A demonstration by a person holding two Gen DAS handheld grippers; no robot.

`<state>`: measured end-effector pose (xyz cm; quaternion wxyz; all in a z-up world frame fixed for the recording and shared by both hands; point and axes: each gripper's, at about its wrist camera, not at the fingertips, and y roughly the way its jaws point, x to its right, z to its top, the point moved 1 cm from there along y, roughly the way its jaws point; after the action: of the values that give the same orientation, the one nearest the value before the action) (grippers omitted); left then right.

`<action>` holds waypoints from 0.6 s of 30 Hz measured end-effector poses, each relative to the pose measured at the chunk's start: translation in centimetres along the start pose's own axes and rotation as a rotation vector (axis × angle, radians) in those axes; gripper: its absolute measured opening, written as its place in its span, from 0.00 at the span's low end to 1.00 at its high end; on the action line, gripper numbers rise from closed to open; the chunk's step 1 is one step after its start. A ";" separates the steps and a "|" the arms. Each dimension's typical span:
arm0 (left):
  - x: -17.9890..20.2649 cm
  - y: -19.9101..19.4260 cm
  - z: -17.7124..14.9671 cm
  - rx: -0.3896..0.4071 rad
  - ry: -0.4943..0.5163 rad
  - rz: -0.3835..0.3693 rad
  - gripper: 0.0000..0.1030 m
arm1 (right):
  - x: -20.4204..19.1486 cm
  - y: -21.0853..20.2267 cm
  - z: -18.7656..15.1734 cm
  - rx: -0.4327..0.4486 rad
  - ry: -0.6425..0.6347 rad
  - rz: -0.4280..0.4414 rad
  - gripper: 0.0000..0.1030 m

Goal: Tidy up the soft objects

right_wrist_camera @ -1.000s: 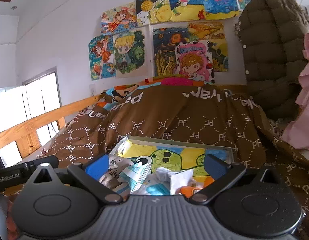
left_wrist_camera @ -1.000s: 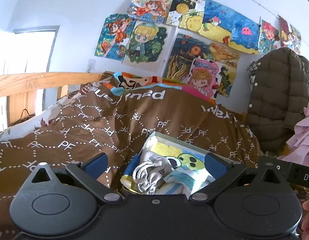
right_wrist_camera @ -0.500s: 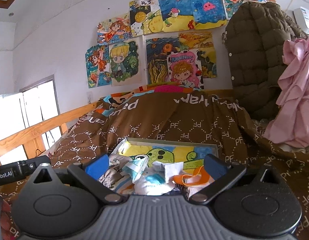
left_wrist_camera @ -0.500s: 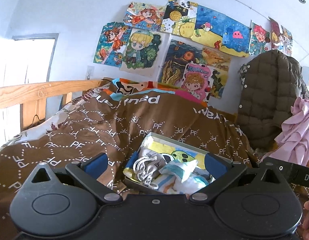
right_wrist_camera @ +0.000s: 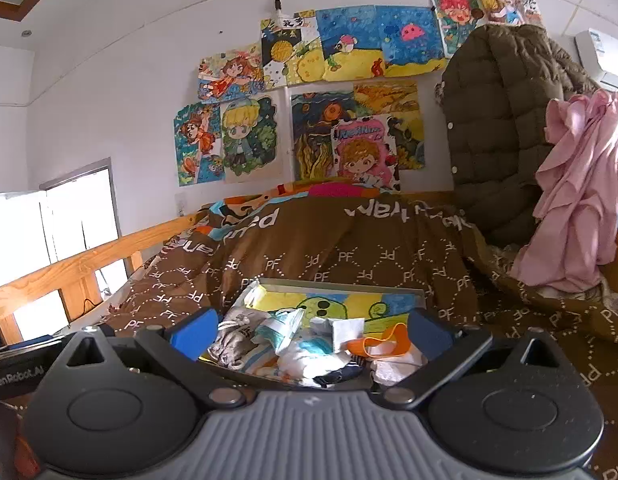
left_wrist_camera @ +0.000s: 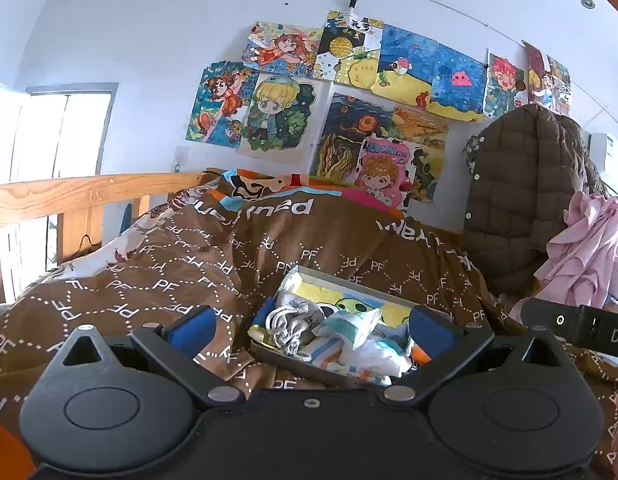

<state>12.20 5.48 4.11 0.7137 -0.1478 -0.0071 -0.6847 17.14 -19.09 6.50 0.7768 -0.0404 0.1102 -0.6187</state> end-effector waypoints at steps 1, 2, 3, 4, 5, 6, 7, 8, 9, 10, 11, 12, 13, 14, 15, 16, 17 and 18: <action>-0.1 -0.2 -0.1 -0.001 -0.001 0.003 0.99 | 0.0 -0.3 -0.1 0.001 0.003 -0.006 1.00; -0.1 -0.5 -0.2 -0.001 -0.001 0.009 0.99 | 0.1 -0.5 -0.3 0.000 0.009 -0.011 1.00; -0.2 -0.6 -0.3 -0.002 -0.001 0.013 0.99 | 0.2 -0.8 -0.5 0.000 0.016 -0.016 1.00; -0.3 -0.7 -0.5 -0.004 0.001 0.015 0.99 | 0.3 -1.1 -0.7 -0.001 0.023 -0.022 1.00; -0.3 -0.8 -0.6 -0.010 0.005 0.016 0.99 | 0.4 -1.4 -0.9 -0.004 0.030 -0.032 1.00; -0.4 -0.8 -0.7 -0.021 0.007 0.017 0.99 | 0.6 -1.6 -1.2 -0.006 0.034 -0.041 1.00; -0.6 -0.9 -0.8 -0.030 0.006 0.017 0.99 | 0.7 -1.8 -1.5 -0.008 0.038 -0.052 1.00; -0.7 -1.0 -0.8 -0.036 0.002 0.017 0.99 | 0.9 -2.1 -1.8 -0.011 0.041 -0.063 1.00; -0.9 -1.1 -0.9 -0.037 0.000 0.018 0.99 | 1.0 -2.3 -2.2 -0.015 0.043 -0.073 1.00; -1.0 -1.2 -1.0 -0.038 -0.001 0.019 0.99 | 1.1 -2.6 -2.6 -0.018 0.046 -0.081 1.00; -1.1 -1.3 -1.0 -0.041 0.000 0.019 0.99 | 1.2 -2.9 -3.0 -0.020 0.052 -0.091 1.00; -1.2 -1.4 -1.0 -0.047 0.002 0.016 0.99 | 1.3 -3.1 -3.3 -0.021 0.061 -0.101 1.00; -1.3 -1.5 -0.9 -0.051 0.003 0.013 0.99 | 1.4 -3.5 -3.7 -0.023 0.070 -0.109 1.00; -1.3 -1.6 -0.9 -0.054 0.002 0.010 0.99 | 1.5 -3.7 -4.1 -0.026 0.078 -0.117 1.00; -1.3 -1.7 -0.9 -0.054 0.003 0.010 0.99 | 1.6 -3.9 -4.4 -0.029 0.081 -0.124 1.00; -1.3 -1.9 -0.9 -0.054 0.005 0.009 0.99 | 1.6 -4.0 -4.6 -0.033 0.080 -0.129 1.00; -1.3 -2.0 -1.0 -0.052 0.007 0.008 0.99 | 1.6 -4.2 -4.8 -0.036 0.075 -0.133 1.00; -1.2 -2.2 -1.0 -0.049 0.009 0.007 0.99 | 1.5 -4.4 -4.9 -0.035 0.069 -0.136 1.00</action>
<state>9.79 6.43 3.30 0.7122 -0.1623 0.0134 -0.6828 12.20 -21.23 2.41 0.7278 -0.0402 0.1447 -0.6691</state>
